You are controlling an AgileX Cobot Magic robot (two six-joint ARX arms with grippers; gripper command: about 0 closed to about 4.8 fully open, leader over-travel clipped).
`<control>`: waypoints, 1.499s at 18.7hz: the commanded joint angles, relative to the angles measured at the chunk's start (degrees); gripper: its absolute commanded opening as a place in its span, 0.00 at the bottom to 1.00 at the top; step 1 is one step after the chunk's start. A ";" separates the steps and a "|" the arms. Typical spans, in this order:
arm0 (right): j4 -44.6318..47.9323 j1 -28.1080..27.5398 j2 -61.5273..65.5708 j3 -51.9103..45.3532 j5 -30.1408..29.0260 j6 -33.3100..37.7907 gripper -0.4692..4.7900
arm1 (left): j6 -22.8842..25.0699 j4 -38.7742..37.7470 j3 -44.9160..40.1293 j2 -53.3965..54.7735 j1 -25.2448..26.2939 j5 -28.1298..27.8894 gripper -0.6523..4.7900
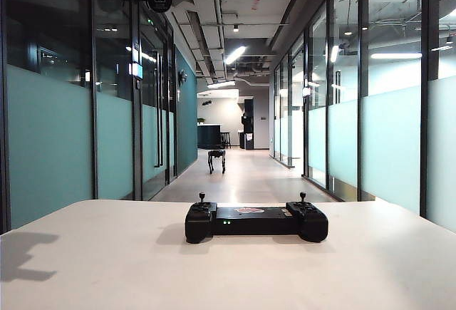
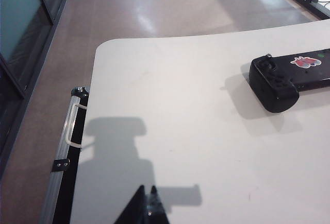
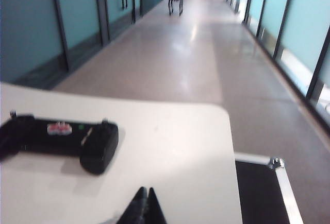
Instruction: Push the left joystick on the remote control sitting on the white table forward to make the robot dog walk in a straight line until it approaches the door.
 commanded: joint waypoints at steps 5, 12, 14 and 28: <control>1.03 -3.10 -0.11 -0.52 0.26 0.72 0.08 | -0.17 0.68 0.17 0.02 -0.04 -0.13 0.11; 0.98 -9.84 -0.11 -0.52 -2.89 2.01 0.08 | -0.17 0.68 0.17 0.02 -0.04 -0.13 0.11; 0.94 -10.14 -0.11 -0.52 -2.80 4.50 0.08 | -0.17 0.68 0.17 0.02 -0.04 -0.13 0.11; 0.35 -10.08 -0.11 -0.52 -1.31 4.33 0.08 | -0.17 0.68 0.17 0.02 -0.04 -0.13 0.11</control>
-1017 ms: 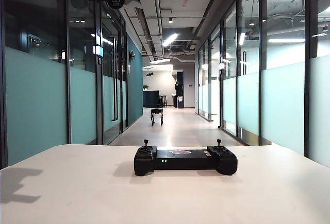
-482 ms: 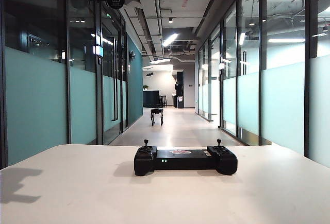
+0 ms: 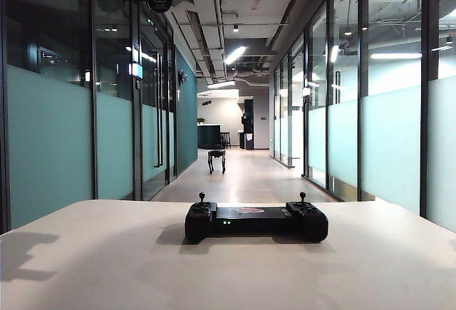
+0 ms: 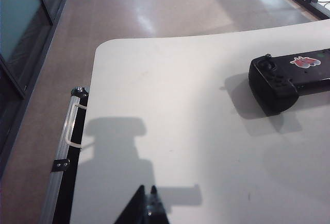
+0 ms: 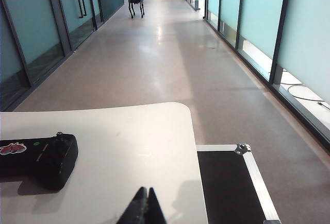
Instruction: Push the left joystick on the remote control sitting on the white table forward to make the robot dog walk in a straight line until it approaches the door.
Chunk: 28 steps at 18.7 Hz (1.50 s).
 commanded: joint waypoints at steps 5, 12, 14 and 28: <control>0.61 0.02 -0.20 -0.50 0.31 0.24 0.08 | -0.22 0.87 0.17 -0.76 0.11 -0.39 0.11; 0.61 0.02 -0.20 -0.50 0.39 0.24 0.08 | -0.20 4.72 -0.24 -8.13 8.48 9.70 0.11; 0.61 0.02 -0.20 -0.50 0.37 0.24 0.08 | -0.33 5.75 -1.51 -10.19 9.73 10.19 0.11; 0.55 0.02 -0.17 -0.50 0.37 0.24 0.08 | -1.95 9.42 -7.78 -16.98 14.53 13.81 0.11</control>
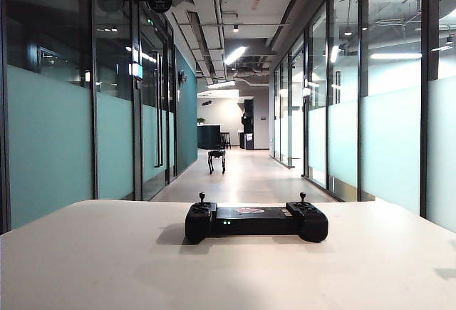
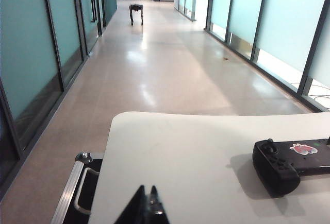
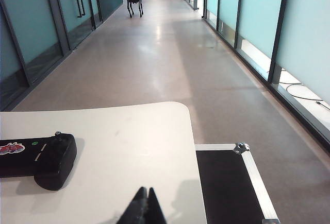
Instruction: Push the left joystick on the remote control sitting on the white table forward to make the robot dog walk in a straight line until it approaches the door.
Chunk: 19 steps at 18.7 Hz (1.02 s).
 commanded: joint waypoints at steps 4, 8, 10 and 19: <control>0.72 0.02 -0.17 -0.50 0.11 0.24 0.08 | 0.33 0.24 -1.46 0.02 -2.10 -2.43 0.11; 0.74 0.02 -0.17 -0.50 0.11 0.24 0.08 | -0.15 1.33 -1.44 0.02 -3.65 -3.72 0.11; 0.74 0.02 -0.17 -0.50 0.09 0.24 0.08 | -1.40 2.32 -1.44 0.02 -3.65 -3.63 0.11; 0.74 0.02 -0.17 -0.50 0.09 0.24 0.08 | -1.36 2.27 -1.44 0.02 -3.69 -3.56 0.11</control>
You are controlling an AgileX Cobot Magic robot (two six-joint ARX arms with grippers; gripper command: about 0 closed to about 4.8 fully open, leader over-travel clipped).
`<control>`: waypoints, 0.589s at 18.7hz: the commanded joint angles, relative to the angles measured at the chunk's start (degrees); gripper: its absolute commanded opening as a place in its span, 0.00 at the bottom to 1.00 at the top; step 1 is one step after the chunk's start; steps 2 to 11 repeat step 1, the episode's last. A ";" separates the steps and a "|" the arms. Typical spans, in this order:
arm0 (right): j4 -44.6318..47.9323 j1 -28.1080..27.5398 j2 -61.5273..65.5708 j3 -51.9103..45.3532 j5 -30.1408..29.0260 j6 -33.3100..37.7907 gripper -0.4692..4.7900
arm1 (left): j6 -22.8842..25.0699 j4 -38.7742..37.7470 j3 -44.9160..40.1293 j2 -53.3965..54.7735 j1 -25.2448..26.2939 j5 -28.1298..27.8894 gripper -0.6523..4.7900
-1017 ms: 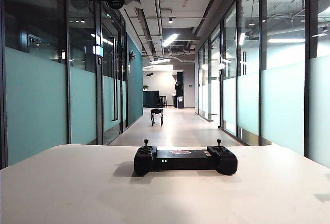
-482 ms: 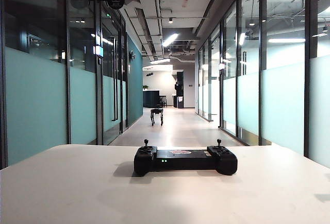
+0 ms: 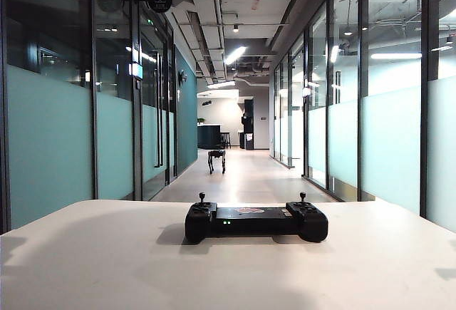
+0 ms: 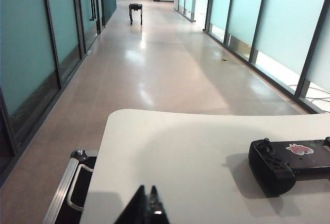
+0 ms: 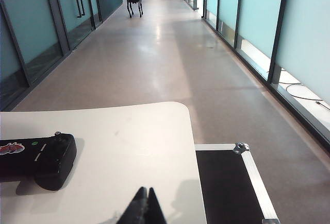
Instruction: Push the left joystick on the remote control sitting on the white table forward to make the robot dog walk in a straight line until it approaches the door.
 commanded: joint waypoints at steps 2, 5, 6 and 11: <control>0.72 0.02 -0.17 -0.50 0.04 0.24 0.08 | 0.04 0.63 0.17 0.00 -0.02 0.26 0.11; 0.72 0.02 -0.17 -0.50 0.04 0.24 0.08 | 0.04 0.63 0.17 0.00 -0.02 0.26 0.11; 0.72 0.02 -0.17 -0.50 0.04 0.24 0.08 | 0.04 0.63 0.17 0.00 -0.02 0.26 0.11; 0.72 0.02 -0.17 -0.50 0.04 0.24 0.08 | 0.04 0.63 0.17 0.00 -0.02 0.26 0.11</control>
